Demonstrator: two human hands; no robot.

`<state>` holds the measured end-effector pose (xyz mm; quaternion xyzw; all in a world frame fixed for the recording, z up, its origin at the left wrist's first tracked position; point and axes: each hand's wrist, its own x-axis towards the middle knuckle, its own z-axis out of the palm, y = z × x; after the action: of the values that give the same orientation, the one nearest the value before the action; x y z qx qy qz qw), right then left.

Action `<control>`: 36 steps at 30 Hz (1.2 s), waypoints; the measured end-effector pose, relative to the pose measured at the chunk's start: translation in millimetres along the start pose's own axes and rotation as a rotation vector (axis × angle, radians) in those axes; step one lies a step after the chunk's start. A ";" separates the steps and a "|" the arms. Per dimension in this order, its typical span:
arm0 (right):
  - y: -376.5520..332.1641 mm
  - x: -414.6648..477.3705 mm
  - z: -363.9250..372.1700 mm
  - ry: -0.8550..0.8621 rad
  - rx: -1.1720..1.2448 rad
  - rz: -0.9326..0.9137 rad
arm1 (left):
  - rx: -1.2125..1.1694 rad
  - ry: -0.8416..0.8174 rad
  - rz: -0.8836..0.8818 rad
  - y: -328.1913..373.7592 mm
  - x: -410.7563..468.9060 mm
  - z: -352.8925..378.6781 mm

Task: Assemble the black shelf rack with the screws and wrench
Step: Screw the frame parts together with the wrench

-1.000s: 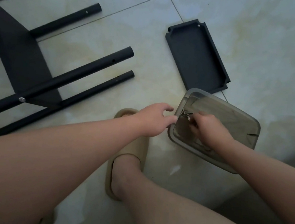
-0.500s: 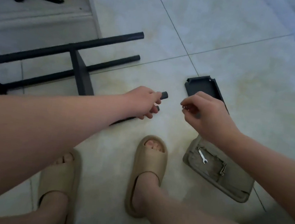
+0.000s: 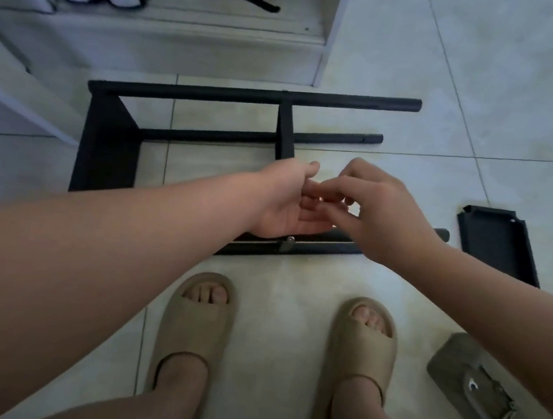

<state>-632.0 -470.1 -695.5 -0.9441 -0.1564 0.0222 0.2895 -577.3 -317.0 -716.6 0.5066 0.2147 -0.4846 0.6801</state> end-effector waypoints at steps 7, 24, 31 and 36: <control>22.5 10.5 48.5 -0.115 -0.023 0.125 | 0.263 0.477 0.169 -4.2 35.6 -53.0; 47.0 10.2 82.8 -0.314 -0.053 0.204 | 0.964 0.248 0.276 -26.3 67.3 -76.8; 45.2 -45.4 87.8 -0.378 -0.146 0.133 | 1.012 0.011 0.170 -61.2 54.8 -69.0; 50.3 -70.3 96.8 -0.213 -0.157 0.099 | 0.905 -0.156 0.038 -69.7 48.6 -71.7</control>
<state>-697.4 -479.0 -807.2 -0.9627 -0.1409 0.1240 0.1949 -602.9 -275.3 -816.4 0.7186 -0.0796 -0.5537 0.4131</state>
